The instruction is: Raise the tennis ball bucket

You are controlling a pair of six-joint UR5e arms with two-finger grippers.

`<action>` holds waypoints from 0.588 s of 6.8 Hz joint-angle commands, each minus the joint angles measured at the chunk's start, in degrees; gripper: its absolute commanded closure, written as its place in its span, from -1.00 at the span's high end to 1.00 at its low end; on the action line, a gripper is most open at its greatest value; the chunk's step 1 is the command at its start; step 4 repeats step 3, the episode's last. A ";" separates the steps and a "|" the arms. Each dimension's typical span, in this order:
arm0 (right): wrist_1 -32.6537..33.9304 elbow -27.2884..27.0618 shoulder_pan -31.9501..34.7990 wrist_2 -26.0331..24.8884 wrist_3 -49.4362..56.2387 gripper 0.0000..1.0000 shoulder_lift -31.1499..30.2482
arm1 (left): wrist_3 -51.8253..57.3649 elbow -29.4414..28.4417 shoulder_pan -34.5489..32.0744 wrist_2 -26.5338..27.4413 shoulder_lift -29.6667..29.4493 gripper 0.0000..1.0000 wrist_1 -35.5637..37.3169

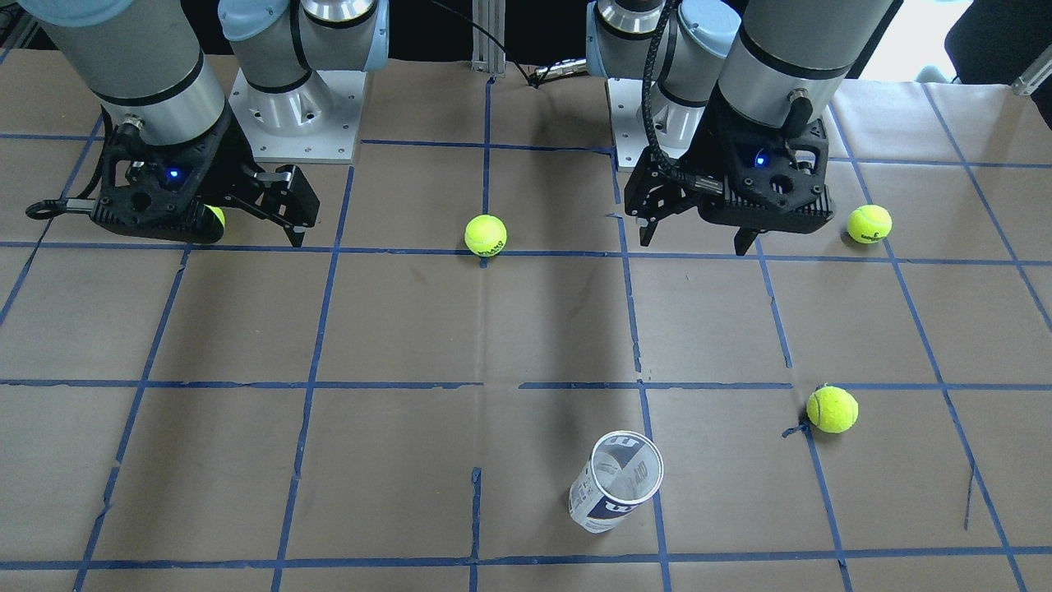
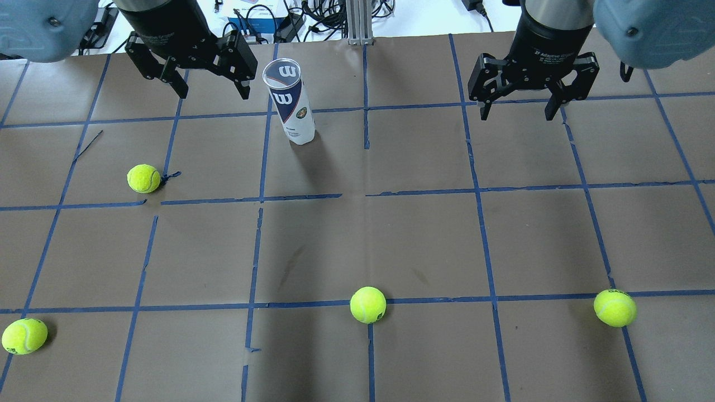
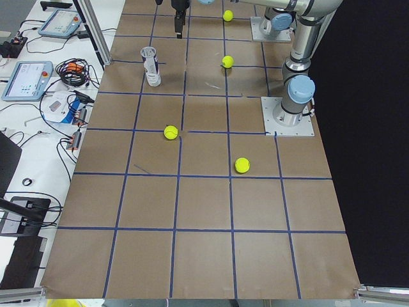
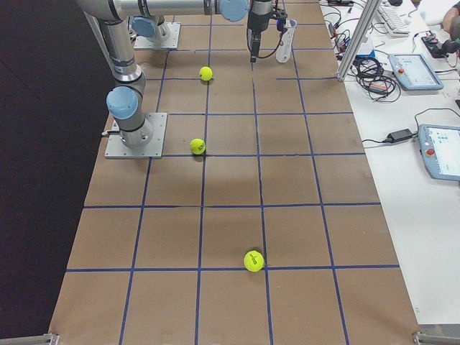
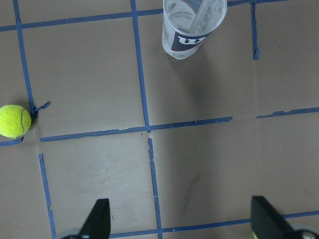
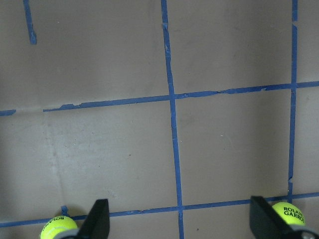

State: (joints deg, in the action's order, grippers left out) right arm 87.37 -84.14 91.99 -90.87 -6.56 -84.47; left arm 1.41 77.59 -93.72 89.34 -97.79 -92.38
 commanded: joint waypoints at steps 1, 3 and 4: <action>0.35 0.02 0.11 0.60 -0.03 1.00 -0.25 | 0.08 0.01 0.11 1.17 0.23 1.00 0.01; 0.44 -0.15 0.20 1.83 -0.47 1.00 -0.43 | -0.09 0.10 0.12 1.62 0.40 1.00 -0.34; 0.44 -0.15 0.20 1.83 -0.47 1.00 -0.43 | -0.09 0.10 0.12 1.62 0.40 1.00 -0.34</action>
